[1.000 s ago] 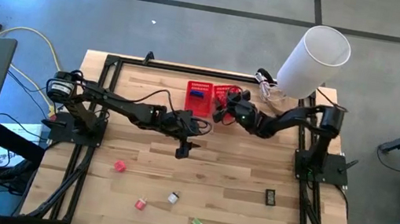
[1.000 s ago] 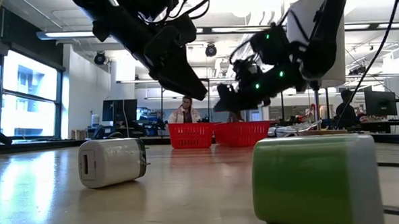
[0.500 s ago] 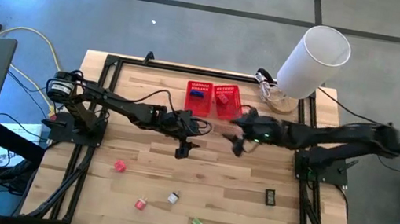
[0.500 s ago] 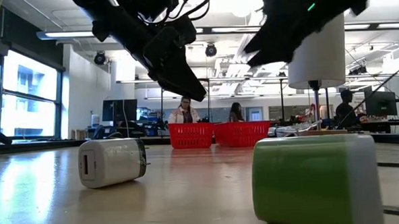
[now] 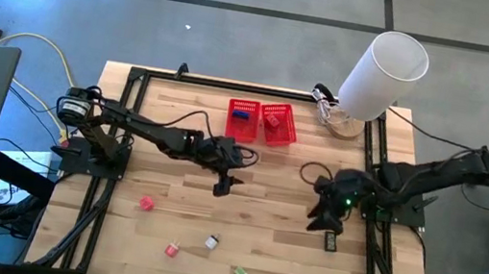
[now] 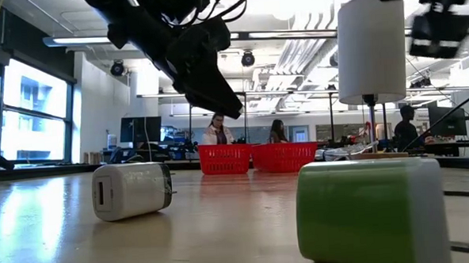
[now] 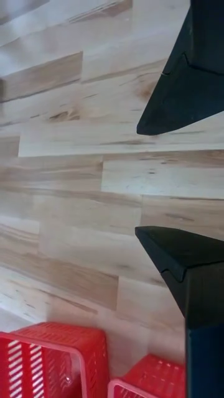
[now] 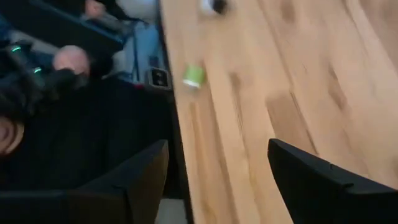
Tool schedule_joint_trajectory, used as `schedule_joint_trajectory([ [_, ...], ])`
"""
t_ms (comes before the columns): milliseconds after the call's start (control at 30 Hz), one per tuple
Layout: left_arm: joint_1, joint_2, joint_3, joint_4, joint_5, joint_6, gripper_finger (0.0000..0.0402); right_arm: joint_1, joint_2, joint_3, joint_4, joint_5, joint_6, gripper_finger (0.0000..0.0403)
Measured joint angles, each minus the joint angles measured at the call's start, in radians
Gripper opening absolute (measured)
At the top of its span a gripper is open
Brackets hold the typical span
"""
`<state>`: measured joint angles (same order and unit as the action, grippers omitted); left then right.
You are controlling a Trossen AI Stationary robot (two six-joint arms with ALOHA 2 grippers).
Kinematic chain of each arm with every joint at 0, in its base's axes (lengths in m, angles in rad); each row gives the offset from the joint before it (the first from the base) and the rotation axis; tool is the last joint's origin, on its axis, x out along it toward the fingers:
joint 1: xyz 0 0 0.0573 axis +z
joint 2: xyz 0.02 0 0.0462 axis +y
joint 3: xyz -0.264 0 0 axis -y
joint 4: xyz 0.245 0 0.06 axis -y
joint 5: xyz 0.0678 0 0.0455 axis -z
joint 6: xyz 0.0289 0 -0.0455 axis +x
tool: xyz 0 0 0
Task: Pick & Place Office items
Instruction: Put the black digital clock into the left red bin
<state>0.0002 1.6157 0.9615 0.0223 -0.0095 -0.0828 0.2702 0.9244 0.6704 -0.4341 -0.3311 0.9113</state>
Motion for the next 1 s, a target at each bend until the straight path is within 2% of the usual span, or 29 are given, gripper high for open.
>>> schedule_joint_trajectory([
  [200, -0.002, 0.000, 0.000, 0.000, 0.015, 0.003, 0.0246, 0.097, 0.011, 0.000, -0.175, 0.152, 0.336, 0.0264],
  [300, -0.002, 0.000, 0.000, 0.000, 0.015, 0.003, 0.0246, 0.139, 0.011, 0.000, -0.317, 0.230, 0.511, 0.0264],
  [467, -0.002, 0.000, 0.000, -0.007, 0.015, 0.004, 0.0246, 0.225, 0.031, 0.000, -0.489, 0.285, 0.764, 0.0264],
  [733, -0.002, 0.000, 0.000, -0.016, 0.016, 0.006, 0.0246, 0.310, 0.144, 0.000, -0.473, 0.295, 0.929, 0.0264],
  [900, -0.002, 0.000, 0.000, -0.016, 0.016, 0.006, 0.0246, 0.324, 0.270, 0.000, -0.424, 0.198, 0.976, 0.0254],
  [1000, -0.002, 0.000, 0.000, -0.016, 0.016, 0.006, 0.0246, 0.323, 0.334, 0.000, -0.399, 0.184, 0.968, 0.0243],
])
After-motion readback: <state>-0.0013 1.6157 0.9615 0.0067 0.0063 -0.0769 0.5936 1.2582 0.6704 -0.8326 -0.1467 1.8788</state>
